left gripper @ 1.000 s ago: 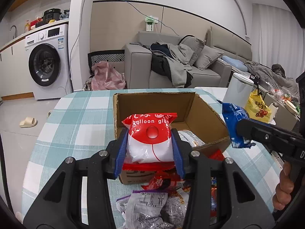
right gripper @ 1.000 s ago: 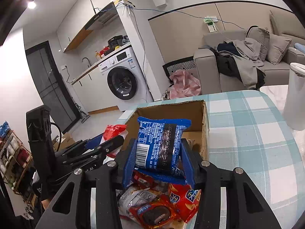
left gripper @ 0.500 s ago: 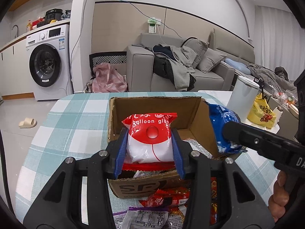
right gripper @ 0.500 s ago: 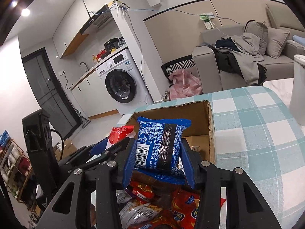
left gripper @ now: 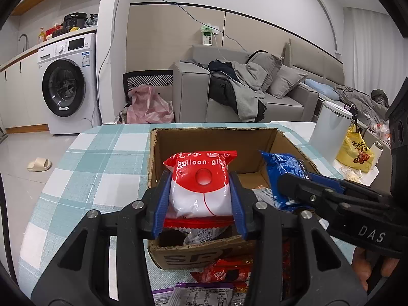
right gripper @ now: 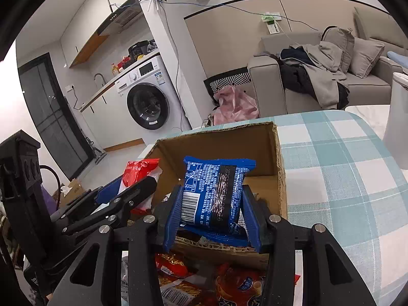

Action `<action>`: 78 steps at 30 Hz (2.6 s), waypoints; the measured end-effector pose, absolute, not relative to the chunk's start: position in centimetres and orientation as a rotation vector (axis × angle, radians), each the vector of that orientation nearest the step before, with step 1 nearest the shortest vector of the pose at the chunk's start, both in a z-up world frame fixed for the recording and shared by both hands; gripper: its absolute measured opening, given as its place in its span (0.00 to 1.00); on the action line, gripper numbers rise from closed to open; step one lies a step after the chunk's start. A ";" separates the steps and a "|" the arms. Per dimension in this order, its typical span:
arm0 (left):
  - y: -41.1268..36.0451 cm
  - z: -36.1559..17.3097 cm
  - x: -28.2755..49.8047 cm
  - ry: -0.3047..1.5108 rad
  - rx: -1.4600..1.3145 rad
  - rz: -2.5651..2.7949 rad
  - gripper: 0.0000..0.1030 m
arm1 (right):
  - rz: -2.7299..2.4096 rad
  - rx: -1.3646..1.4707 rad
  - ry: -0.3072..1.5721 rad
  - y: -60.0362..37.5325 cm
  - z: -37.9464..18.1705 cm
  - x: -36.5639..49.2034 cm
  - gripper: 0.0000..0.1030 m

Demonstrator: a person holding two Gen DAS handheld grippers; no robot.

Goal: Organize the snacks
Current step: 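Lift both packs into the SF box and open both tools, then withdraw both tools back toward the remaining snack pile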

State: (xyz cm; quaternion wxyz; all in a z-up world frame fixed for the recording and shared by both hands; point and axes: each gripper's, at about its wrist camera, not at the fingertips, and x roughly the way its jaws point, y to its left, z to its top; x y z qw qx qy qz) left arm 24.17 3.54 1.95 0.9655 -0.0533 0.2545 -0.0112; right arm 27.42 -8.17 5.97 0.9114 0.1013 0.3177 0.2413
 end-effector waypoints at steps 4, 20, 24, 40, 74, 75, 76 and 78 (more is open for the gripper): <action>3.7 1.9 24.1 0.513 -0.117 -0.021 0.39 | 0.512 0.245 0.653 -8.7 5.9 27.4 0.44; 3.5 2.1 23.6 0.534 -0.140 -0.067 0.71 | 0.492 0.210 0.630 -9.9 6.8 25.9 0.62; 2.7 2.6 22.5 0.516 -0.120 -0.084 0.83 | 0.492 0.206 0.598 -11.1 7.9 24.5 0.92; 4.5 3.7 14.4 0.582 -0.082 -0.011 0.99 | 0.507 0.137 0.642 -13.3 8.7 19.3 1.00; 5.4 -0.2 10.1 0.724 -0.096 0.026 0.99 | 0.598 0.110 0.882 -11.2 3.0 17.1 1.00; 5.4 -0.3 10.2 0.725 -0.095 0.027 0.99 | 0.611 0.103 0.884 -10.9 2.8 17.0 1.00; 5.4 -0.4 10.2 0.727 -0.094 0.028 0.99 | 0.620 0.100 0.888 -10.5 2.6 17.0 0.99; 5.4 -0.6 10.4 0.732 -0.097 0.027 0.99 | 0.633 0.107 0.905 -10.1 2.1 17.1 0.99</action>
